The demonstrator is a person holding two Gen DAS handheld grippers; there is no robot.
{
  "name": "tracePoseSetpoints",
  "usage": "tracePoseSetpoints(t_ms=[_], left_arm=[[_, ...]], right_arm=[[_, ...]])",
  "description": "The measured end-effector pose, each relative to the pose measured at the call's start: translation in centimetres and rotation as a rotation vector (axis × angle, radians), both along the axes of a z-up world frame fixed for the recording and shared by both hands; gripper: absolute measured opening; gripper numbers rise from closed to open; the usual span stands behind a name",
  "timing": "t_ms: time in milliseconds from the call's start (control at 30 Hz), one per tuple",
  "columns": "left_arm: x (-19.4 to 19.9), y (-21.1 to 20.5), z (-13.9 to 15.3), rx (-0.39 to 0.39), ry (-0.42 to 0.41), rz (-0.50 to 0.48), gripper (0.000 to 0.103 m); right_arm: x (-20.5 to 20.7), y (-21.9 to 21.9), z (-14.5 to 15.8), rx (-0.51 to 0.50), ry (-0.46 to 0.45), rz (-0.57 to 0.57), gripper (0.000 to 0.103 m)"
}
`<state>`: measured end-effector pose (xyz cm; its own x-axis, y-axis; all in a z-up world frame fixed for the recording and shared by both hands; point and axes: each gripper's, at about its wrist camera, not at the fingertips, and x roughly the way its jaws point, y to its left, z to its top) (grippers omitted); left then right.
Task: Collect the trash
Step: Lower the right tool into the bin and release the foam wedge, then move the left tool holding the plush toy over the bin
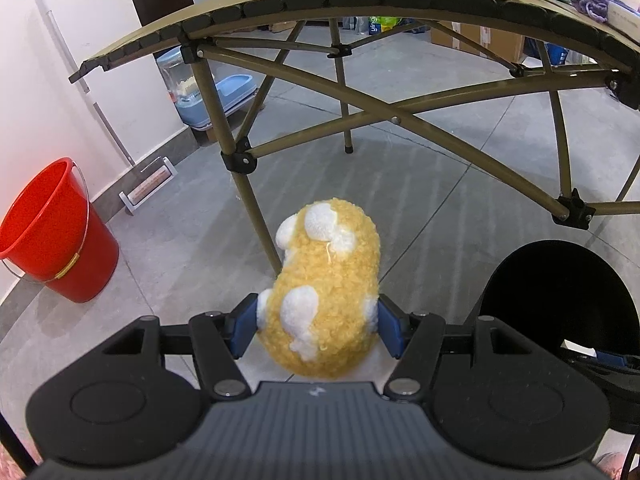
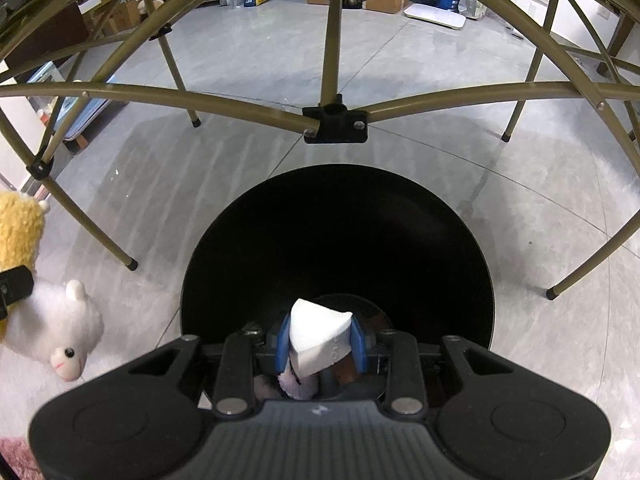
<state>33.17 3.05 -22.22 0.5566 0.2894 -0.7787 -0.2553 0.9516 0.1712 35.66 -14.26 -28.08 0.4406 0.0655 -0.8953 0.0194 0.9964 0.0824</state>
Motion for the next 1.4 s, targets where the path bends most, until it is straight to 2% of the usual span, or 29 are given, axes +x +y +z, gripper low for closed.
tracePoseSetpoints(t_ms=[100, 233, 300, 367, 433, 700, 967, 1400], left_arm=[[0.0, 0.0, 0.1, -0.003, -0.001, -0.001, 0.062], [-0.1, -0.2, 0.3, -0.007, -0.006, -0.006, 0.062], [-0.2, -0.2, 0.5, -0.008, -0.015, -0.009, 0.062], [-0.2, -0.2, 0.6, -0.002, -0.021, -0.008, 0.062], [-0.2, -0.2, 0.6, -0.005, -0.022, -0.006, 0.062], [-0.2, -0.4, 0.8, -0.017, -0.022, -0.020, 0.062], [-0.7, -0.9, 2.0, -0.018, -0.063, -0.041, 0.062], [-1.0, -2.9, 4.2, -0.031, -0.112, -0.089, 0.062]], right_arm=[[0.0, -0.1, 0.0, -0.001, 0.002, 0.005, 0.030], [0.1, -0.2, 0.0, 0.012, 0.015, 0.008, 0.040], [0.2, -0.3, 0.0, 0.000, 0.018, 0.003, 0.059], [0.3, -0.3, 0.1, -0.021, 0.020, -0.001, 0.093], [0.2, -0.5, 0.2, -0.031, 0.015, -0.002, 0.101], [-0.1, -1.8, 0.6, -0.030, 0.017, -0.016, 0.103], [-0.8, -2.6, 1.6, -0.042, -0.015, -0.008, 0.103], [-2.2, -7.3, 3.6, -0.044, -0.073, -0.072, 0.103]])
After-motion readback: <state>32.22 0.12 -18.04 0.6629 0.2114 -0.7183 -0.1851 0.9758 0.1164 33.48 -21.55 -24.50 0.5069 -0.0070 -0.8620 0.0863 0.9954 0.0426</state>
